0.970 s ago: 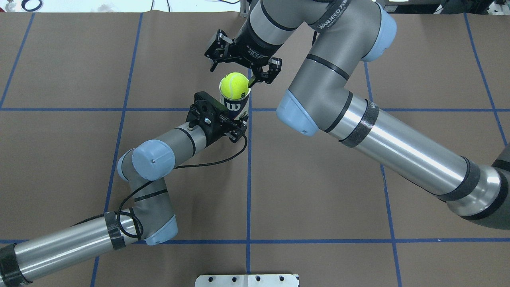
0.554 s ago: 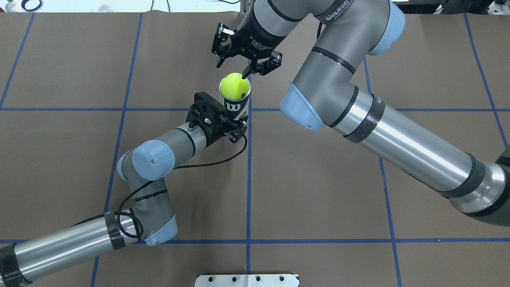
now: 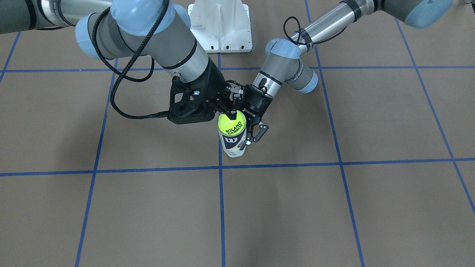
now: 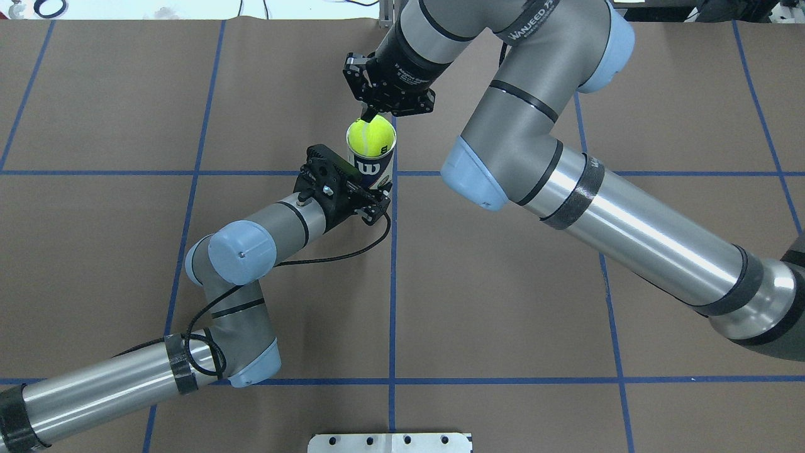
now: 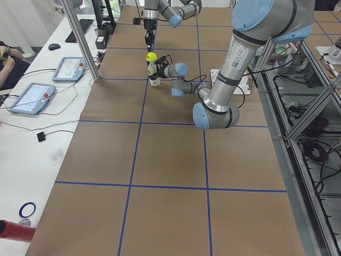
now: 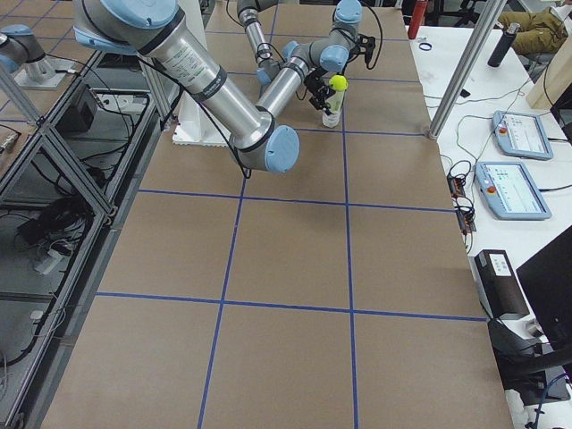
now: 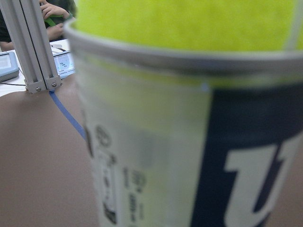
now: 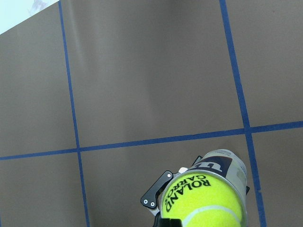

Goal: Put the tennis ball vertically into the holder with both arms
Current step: 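Lower the ball into the can and open the right gripper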

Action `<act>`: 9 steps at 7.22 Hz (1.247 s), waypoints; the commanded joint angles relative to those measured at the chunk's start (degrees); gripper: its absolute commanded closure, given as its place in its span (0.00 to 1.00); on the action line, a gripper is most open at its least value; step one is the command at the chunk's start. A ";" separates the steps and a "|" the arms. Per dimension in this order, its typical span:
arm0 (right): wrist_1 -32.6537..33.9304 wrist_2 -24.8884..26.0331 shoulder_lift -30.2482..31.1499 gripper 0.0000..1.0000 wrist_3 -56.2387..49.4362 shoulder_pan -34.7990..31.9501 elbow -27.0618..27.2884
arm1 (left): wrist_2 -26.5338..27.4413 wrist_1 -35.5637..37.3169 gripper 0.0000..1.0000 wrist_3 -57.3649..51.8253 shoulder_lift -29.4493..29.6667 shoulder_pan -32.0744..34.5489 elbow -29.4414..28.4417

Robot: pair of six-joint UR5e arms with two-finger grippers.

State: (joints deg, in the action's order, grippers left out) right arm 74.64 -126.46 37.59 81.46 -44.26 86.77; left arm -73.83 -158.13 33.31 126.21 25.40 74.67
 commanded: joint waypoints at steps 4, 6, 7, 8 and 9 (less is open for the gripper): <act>-0.20 1.92 2.06 1.00 0.28 1.29 1.20 | 0.00 -0.07 0.26 -0.09 0.00 0.44 0.03; -0.46 1.83 1.97 1.00 -0.07 -0.55 2.17 | 0.00 -0.07 0.26 -0.09 -0.09 0.44 0.03; -0.37 1.83 1.97 1.00 0.10 -1.00 3.05 | 0.00 -0.16 0.22 -0.09 -0.09 0.44 0.03; -0.46 1.83 2.05 0.83 -0.16 -1.96 3.32 | 0.17 -0.33 0.13 -0.09 -0.17 0.44 0.03; -0.46 1.74 2.05 0.55 -0.07 -2.14 3.49 | 0.26 -0.51 0.12 -0.09 -0.17 0.44 0.03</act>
State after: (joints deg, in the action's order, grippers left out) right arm 74.21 -124.65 39.60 81.40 -45.82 89.89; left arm -73.69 -158.44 33.22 126.07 25.84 74.71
